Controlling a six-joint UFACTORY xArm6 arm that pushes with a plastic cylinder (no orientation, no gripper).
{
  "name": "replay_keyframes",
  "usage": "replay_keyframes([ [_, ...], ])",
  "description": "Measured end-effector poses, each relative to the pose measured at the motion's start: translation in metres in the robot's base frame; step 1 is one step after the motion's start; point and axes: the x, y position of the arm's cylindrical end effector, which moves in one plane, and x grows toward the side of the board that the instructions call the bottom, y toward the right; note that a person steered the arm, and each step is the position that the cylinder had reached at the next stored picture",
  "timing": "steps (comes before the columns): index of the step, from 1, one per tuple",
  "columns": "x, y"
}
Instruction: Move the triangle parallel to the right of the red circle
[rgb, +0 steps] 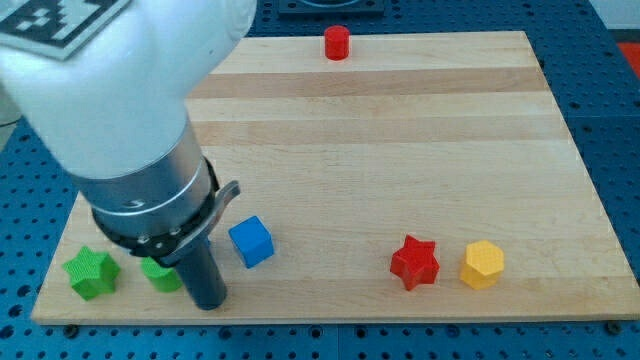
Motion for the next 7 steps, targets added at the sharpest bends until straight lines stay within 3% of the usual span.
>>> replay_keyframes([
  [3, -0.02, -0.021],
  [7, -0.104, -0.03],
])
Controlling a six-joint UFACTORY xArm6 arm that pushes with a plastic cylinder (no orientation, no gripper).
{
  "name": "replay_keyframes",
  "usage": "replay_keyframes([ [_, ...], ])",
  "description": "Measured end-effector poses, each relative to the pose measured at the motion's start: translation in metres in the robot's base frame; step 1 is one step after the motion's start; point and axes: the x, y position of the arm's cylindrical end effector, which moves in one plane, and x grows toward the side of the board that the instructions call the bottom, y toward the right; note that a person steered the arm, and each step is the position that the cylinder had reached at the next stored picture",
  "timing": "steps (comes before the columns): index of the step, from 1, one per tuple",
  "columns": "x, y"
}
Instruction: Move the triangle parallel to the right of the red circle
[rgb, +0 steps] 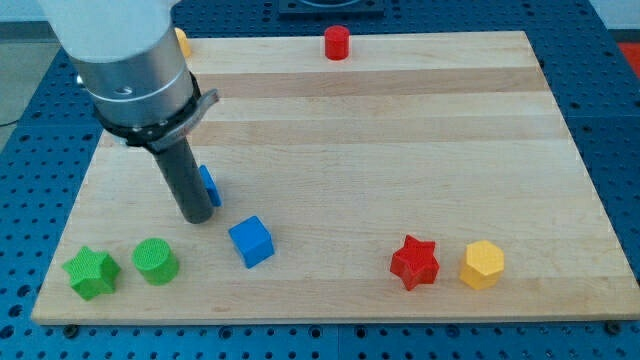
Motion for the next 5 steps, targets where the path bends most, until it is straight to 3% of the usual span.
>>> replay_keyframes([
  [1, -0.006, -0.017],
  [2, -0.041, -0.016],
  [3, -0.068, 0.01],
  [5, -0.08, 0.099],
])
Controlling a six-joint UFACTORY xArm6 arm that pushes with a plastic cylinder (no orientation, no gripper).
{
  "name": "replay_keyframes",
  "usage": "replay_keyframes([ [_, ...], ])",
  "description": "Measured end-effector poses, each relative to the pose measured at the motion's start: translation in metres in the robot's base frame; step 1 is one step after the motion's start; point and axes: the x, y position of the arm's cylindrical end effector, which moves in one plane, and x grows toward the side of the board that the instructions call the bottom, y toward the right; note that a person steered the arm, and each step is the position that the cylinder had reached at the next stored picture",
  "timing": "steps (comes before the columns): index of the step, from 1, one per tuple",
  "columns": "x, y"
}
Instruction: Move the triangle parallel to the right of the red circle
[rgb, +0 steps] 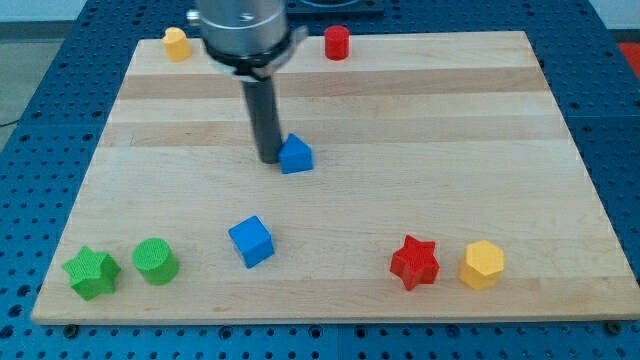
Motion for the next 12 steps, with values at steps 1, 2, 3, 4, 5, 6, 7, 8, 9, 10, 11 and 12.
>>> replay_keyframes([
  [1, 0.009, 0.037],
  [2, 0.036, 0.055],
  [3, 0.058, 0.075],
  [4, 0.064, 0.098],
  [5, 0.056, 0.096],
  [6, 0.048, 0.086],
  [7, 0.036, 0.078],
  [8, 0.02, 0.077],
  [9, 0.003, 0.087],
  [10, -0.019, 0.1],
  [11, -0.04, 0.114],
  [12, -0.06, 0.132],
])
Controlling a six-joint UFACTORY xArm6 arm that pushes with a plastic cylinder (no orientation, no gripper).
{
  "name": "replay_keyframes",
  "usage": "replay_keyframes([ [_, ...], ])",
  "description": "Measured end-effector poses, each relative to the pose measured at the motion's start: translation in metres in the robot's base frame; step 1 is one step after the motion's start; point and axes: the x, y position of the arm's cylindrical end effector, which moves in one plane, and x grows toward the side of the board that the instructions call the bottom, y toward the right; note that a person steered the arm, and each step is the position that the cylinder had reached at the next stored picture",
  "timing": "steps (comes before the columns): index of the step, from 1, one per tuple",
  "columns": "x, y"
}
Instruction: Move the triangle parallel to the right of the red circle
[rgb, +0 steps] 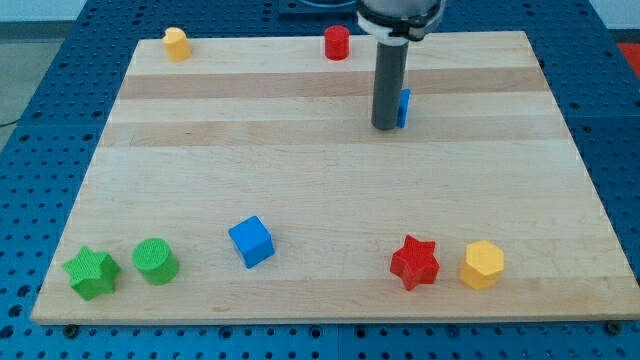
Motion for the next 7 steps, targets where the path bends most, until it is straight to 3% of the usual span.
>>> replay_keyframes([
  [6, -0.112, 0.118],
  [7, -0.115, 0.123],
])
